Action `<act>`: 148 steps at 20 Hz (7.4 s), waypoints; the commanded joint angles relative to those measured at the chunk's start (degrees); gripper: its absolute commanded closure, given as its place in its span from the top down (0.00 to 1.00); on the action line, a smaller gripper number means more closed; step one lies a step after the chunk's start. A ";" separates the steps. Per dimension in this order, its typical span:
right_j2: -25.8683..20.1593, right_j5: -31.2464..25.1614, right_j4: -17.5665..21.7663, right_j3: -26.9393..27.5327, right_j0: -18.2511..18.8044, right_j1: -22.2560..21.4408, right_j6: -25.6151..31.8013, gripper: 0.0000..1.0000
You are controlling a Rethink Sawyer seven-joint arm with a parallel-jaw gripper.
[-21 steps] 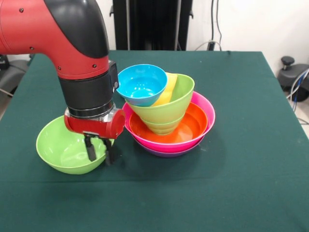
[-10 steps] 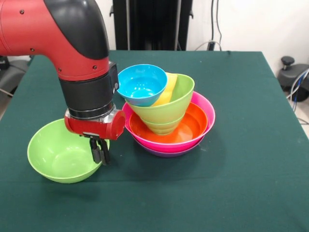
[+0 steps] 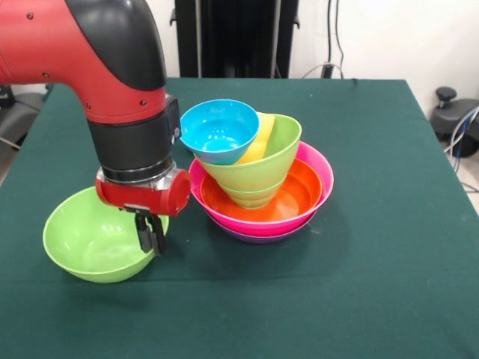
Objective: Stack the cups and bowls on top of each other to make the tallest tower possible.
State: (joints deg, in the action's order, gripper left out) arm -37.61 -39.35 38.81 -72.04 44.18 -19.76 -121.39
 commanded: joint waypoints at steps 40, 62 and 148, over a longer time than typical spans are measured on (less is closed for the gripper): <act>-0.95 -13.67 -24.42 -30.90 0.86 -43.68 2.56 0.00; 0.98 -6.42 -23.33 -36.23 -1.35 -43.57 -0.52 0.00; 3.81 2.22 -16.13 -38.16 5.09 -37.81 12.44 1.00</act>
State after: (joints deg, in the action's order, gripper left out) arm -32.89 -41.22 15.68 -111.06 45.49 -64.83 -121.37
